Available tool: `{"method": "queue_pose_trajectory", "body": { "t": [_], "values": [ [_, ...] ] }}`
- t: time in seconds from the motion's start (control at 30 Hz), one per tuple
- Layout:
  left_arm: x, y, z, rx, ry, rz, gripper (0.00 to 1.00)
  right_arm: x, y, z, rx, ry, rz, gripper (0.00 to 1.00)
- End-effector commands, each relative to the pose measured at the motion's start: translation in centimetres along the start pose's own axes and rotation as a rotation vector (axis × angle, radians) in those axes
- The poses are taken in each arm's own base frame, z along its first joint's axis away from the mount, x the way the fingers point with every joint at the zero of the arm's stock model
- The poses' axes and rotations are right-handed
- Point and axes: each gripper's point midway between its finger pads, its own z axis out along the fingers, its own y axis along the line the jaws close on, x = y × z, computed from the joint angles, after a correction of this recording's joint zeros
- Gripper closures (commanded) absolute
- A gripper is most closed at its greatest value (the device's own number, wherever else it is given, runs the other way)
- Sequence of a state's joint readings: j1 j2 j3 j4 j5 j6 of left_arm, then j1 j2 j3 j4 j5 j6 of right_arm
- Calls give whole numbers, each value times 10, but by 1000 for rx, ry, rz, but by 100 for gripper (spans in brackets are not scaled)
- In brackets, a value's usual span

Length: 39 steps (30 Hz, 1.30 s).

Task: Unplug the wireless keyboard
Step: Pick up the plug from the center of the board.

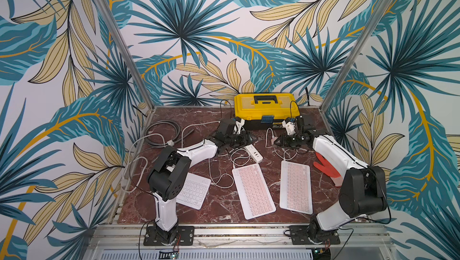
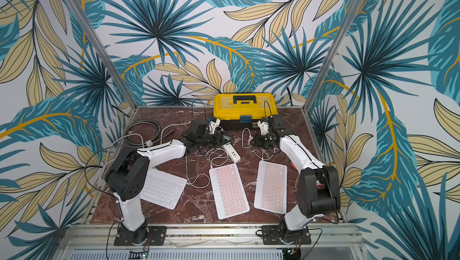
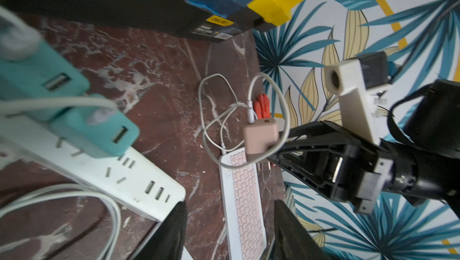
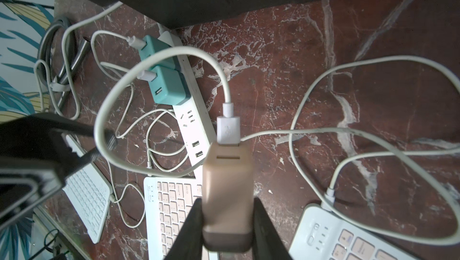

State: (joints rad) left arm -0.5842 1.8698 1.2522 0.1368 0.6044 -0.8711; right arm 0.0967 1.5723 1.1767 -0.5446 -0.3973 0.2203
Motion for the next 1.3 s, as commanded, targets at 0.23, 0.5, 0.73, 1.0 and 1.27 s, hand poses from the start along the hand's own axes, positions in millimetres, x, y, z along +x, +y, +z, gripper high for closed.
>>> {"method": "queue_pose_trajectory", "body": {
  "t": [0.23, 0.5, 0.73, 1.0, 1.27],
  "values": [
    [44, -61, 12, 138, 148, -1, 43, 0, 14, -13, -88, -96, 88, 90],
    [42, -47, 47, 92, 135, -43, 43, 10, 32, -33, -175, -154, -33, 90],
    [13, -35, 46, 28, 13, -42, 40, 26, 43, -35, -250, -123, -24, 90],
    [-2, -34, 50, 56, 1, -86, 37, 20, 58, -45, -340, -171, -2, 90],
    [1, -26, 57, 66, 33, -142, 37, 19, 70, -53, -416, -212, -38, 90]
  ]
}}
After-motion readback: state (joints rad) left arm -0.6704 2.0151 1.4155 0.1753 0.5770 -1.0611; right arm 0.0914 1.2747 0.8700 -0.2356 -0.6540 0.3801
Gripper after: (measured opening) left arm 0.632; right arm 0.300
